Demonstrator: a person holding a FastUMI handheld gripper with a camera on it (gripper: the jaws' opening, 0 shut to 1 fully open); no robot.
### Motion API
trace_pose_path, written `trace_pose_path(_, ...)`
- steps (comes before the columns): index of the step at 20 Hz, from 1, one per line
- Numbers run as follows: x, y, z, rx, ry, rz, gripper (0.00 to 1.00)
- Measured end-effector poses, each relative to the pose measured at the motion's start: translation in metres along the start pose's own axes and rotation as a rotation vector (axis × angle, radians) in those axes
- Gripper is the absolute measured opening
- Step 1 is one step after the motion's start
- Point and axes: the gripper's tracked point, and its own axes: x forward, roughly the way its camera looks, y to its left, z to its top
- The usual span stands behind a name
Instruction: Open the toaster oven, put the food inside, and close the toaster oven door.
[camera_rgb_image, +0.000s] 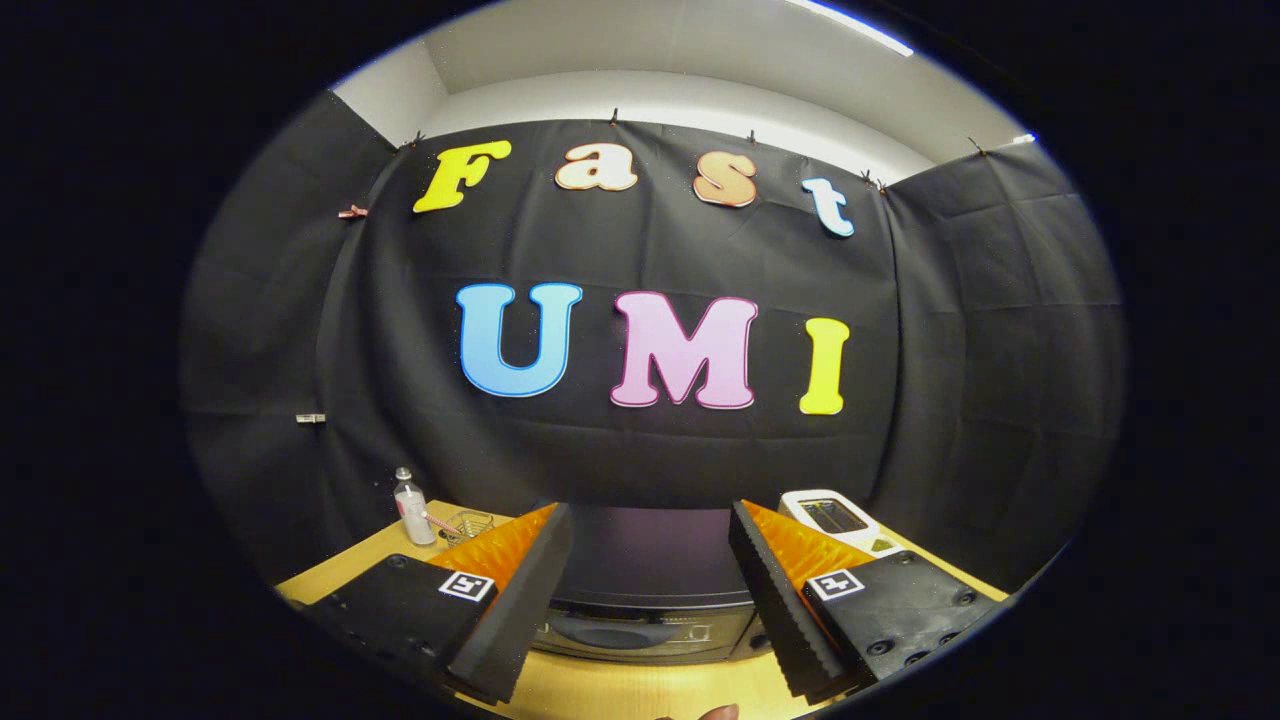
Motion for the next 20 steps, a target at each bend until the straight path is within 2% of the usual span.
trace_pose_path(6,0.024,0.012,-0.056,-0.032,0.045,0.007,0.97)
trace_pose_path(12,0.041,0.014,-0.104,0.020,0.138,-0.009,0.97)
trace_pose_path(19,0.041,0.022,-0.137,0.036,0.205,-0.003,0.97)
trace_pose_path(20,0.037,0.022,-0.153,0.040,0.260,-0.001,0.97)
